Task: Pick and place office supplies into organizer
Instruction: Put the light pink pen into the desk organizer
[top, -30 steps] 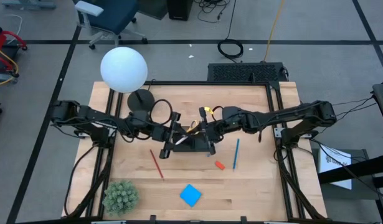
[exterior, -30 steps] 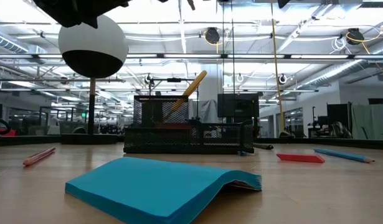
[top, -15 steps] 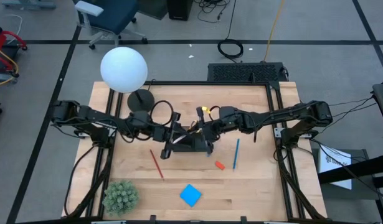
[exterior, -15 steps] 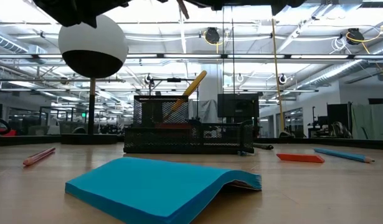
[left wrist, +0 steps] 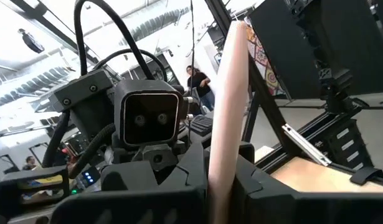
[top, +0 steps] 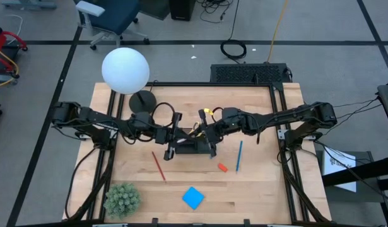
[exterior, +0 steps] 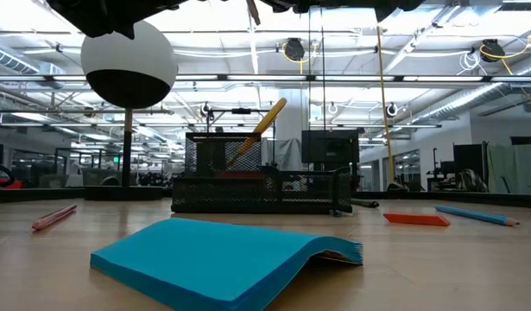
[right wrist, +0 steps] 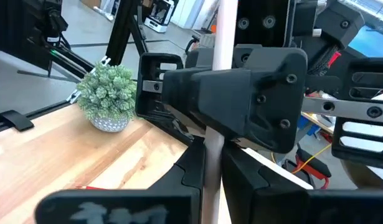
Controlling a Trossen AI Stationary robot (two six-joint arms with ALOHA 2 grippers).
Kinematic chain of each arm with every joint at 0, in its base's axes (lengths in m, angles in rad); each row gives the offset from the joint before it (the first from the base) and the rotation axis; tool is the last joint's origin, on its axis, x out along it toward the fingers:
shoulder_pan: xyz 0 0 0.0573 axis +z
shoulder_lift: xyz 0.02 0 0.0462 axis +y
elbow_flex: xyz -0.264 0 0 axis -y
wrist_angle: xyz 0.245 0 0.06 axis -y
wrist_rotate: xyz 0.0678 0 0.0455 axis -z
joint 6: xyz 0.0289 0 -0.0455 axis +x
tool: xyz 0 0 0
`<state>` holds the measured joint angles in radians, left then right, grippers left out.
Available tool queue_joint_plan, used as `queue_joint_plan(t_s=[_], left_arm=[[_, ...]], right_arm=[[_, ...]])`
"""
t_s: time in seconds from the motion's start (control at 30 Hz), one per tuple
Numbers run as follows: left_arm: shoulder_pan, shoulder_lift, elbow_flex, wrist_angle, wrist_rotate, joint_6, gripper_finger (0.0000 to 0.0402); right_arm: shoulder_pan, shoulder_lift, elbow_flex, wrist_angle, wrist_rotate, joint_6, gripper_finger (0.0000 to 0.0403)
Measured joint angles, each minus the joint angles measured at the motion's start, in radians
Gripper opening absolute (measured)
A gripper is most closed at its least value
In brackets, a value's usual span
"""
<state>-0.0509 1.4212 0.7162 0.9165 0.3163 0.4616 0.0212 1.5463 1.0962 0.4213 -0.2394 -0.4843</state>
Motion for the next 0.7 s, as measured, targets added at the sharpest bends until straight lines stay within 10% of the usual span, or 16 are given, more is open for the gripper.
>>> queue_joint_plan(t_s=[0.7], left_arm=[[-0.005, 0.0, 0.0, -0.028, -0.003, 0.027, 0.0005]], right_arm=[[0.007, 0.0, 0.0, -0.027, 0.008, 0.062, 0.0108]])
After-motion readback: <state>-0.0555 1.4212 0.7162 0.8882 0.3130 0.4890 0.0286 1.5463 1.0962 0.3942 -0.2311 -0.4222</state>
